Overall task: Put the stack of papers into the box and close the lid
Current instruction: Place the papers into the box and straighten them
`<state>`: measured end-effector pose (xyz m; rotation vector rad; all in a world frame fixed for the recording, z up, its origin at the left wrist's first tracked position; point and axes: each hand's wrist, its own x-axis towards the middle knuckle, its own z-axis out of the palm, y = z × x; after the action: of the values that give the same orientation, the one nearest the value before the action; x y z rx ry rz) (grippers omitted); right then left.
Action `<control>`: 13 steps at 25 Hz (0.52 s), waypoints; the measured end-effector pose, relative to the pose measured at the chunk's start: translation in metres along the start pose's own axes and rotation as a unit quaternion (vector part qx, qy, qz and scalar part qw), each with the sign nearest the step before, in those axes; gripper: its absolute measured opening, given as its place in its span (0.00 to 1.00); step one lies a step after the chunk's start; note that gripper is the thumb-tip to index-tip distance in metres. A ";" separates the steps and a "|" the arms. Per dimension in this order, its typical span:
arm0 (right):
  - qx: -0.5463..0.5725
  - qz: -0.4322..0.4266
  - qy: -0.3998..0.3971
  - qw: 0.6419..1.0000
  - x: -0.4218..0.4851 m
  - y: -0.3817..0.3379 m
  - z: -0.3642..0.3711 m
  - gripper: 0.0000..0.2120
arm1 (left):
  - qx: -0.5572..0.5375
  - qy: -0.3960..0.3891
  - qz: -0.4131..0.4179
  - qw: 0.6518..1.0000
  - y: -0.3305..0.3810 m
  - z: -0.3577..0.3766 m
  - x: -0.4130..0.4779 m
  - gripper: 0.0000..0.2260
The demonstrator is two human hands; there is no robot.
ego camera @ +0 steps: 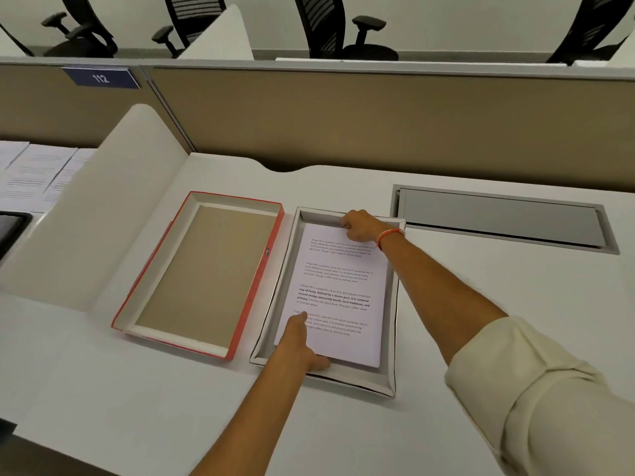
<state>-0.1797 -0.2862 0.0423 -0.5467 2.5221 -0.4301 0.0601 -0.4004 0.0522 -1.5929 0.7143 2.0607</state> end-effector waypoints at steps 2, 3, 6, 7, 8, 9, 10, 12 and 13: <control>-0.001 -0.006 -0.002 1.000 -0.006 -0.004 -0.002 0.15 | 0.009 -0.017 0.004 1.000 -0.001 -0.004 -0.005 0.12; 0.000 -0.010 0.001 1.000 -0.010 -0.007 -0.003 0.16 | 0.020 -0.027 0.007 0.999 0.000 -0.006 -0.010 0.12; 0.014 -0.027 0.021 0.999 -0.021 -0.017 -0.006 0.17 | 0.065 -0.058 0.021 0.996 0.013 -0.018 -0.025 0.11; 0.022 -0.033 0.029 0.999 -0.026 -0.021 -0.007 0.18 | 0.080 -0.066 0.032 0.994 0.021 -0.024 -0.029 0.16; 0.037 -0.037 0.036 0.998 -0.031 -0.027 -0.006 0.20 | 0.092 -0.068 0.049 0.992 0.030 -0.029 -0.032 0.21; 0.059 -0.041 0.043 0.996 -0.036 -0.032 -0.004 0.22 | 0.103 -0.063 0.074 0.990 0.041 -0.034 -0.036 0.26; 0.083 -0.044 0.048 0.994 -0.041 -0.039 -0.001 0.23 | 0.110 -0.057 0.113 0.986 0.051 -0.039 -0.041 0.26; 0.122 -0.052 0.056 0.990 -0.051 -0.057 0.007 0.25 | 0.127 -0.037 0.219 0.967 0.071 -0.048 -0.047 0.21; 0.137 -0.058 0.062 0.987 -0.054 -0.066 0.012 0.25 | 0.135 -0.024 0.271 0.953 0.082 -0.054 -0.050 0.19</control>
<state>-0.1109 -0.3211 0.0816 -0.5743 2.4965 -0.8630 0.0612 -0.4990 0.1003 -1.2807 1.4780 2.2219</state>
